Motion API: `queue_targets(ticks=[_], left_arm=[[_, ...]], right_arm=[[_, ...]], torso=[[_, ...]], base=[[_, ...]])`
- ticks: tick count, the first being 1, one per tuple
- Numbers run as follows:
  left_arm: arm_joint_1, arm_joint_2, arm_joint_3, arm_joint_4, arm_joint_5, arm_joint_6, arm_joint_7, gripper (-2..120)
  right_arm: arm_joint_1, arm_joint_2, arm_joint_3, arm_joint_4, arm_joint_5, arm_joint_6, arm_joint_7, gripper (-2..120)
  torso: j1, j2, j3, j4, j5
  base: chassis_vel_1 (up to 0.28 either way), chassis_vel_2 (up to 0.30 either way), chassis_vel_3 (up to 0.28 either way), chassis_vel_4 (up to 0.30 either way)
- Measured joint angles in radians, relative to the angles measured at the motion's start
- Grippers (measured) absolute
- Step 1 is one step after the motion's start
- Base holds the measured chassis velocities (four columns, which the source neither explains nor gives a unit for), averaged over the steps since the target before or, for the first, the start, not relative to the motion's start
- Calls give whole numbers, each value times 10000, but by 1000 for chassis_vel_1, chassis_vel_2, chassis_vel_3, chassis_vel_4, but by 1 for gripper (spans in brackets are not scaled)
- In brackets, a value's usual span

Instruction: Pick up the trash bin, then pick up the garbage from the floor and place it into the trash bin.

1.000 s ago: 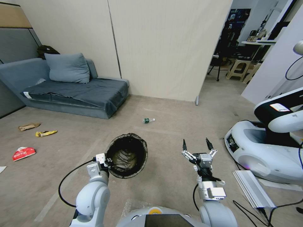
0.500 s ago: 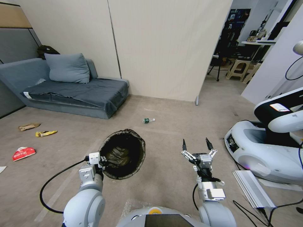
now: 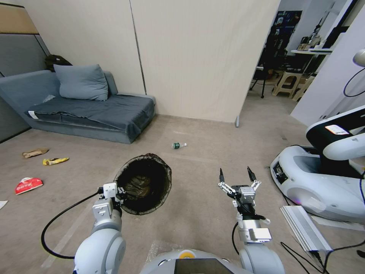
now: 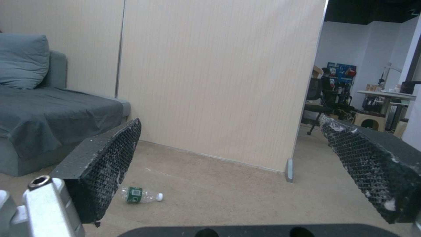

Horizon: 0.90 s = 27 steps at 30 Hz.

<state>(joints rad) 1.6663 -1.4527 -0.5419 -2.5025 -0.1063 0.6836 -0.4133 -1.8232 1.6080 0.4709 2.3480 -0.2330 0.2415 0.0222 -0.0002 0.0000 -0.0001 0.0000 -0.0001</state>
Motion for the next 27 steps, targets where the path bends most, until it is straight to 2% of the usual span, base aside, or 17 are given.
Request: queue_targets(ticks=[27], left_arm=[[-15,-193,-71,15,86,-81,-104,0]], right_arm=[[6,0,10,-19,2,7,-44,100]], torso=[[1,0,1,1,2]], base=[[-166,159,165,-165]])
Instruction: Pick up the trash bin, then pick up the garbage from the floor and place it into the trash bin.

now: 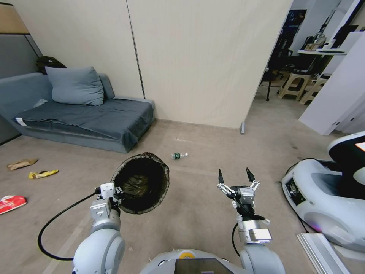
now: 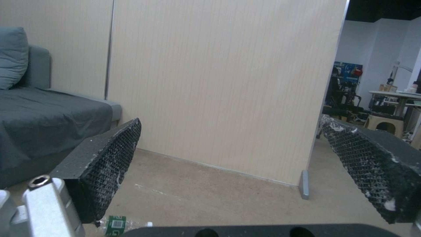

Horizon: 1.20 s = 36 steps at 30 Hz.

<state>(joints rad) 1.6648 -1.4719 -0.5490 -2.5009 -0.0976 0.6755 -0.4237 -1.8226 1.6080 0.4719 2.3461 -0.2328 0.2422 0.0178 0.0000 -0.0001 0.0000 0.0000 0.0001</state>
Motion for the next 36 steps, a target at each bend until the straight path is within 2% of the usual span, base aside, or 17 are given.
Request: queue_targets(ticks=[36], left_arm=[[-40,39,71,10,13,-73,-21,0]], right_arm=[[12,0,15,-37,-8,5,-35,100]], torso=[[0,0,0,0,-3]], base=[[-158,160,159,-158]])
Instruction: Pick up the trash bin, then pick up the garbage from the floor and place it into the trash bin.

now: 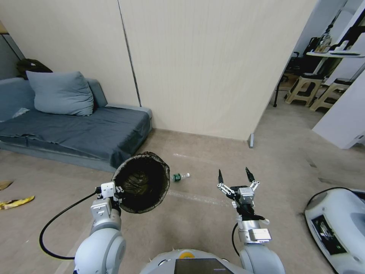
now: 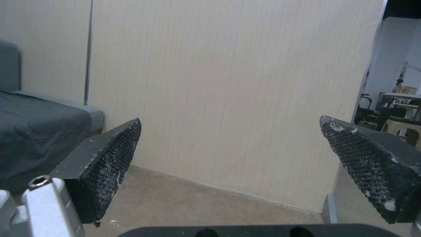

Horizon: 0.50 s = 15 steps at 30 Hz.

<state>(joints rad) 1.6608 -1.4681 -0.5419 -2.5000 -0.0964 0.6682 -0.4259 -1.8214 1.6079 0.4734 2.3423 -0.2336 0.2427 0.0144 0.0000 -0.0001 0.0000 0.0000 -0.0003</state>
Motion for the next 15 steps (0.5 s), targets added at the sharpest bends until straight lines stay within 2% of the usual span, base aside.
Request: queue_targets(ticks=[9,15], left_arm=[[-8,-49,28,0,56,-30,17,0],[-18,-77,41,0,58,-31,24,0]], right_arm=[[4,0,-1,-20,-7,49,-83,100],[8,0,-5,-61,-47,217,-291,100]], torso=[[3,0,1,-1,2],[0,0,-2,0,2]], base=[[-121,126,118,-120],[0,4,10,-7]])
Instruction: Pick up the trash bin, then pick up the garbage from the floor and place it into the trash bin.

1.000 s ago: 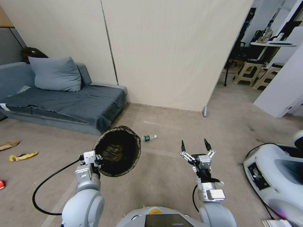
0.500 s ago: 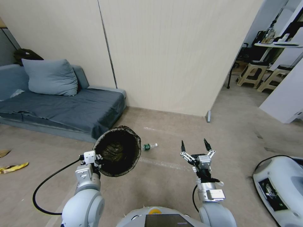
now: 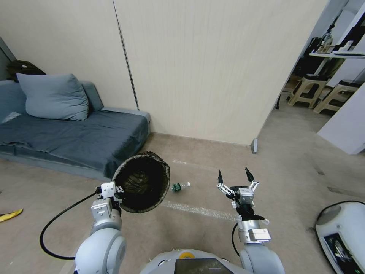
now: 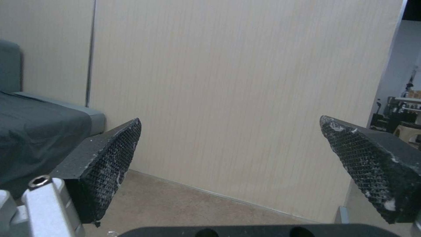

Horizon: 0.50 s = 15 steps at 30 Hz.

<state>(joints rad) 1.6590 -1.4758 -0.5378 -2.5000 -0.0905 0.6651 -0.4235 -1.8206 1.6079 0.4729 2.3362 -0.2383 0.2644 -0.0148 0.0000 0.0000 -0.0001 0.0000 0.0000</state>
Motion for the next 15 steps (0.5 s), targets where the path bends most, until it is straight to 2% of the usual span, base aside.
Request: queue_targets(ticks=[15], left_arm=[[35,-29,-65,0,69,-122,87,0]], right_arm=[[15,0,-15,-48,-46,116,-152,100]], torso=[[1,0,0,0,0]], base=[[0,0,0,0]])
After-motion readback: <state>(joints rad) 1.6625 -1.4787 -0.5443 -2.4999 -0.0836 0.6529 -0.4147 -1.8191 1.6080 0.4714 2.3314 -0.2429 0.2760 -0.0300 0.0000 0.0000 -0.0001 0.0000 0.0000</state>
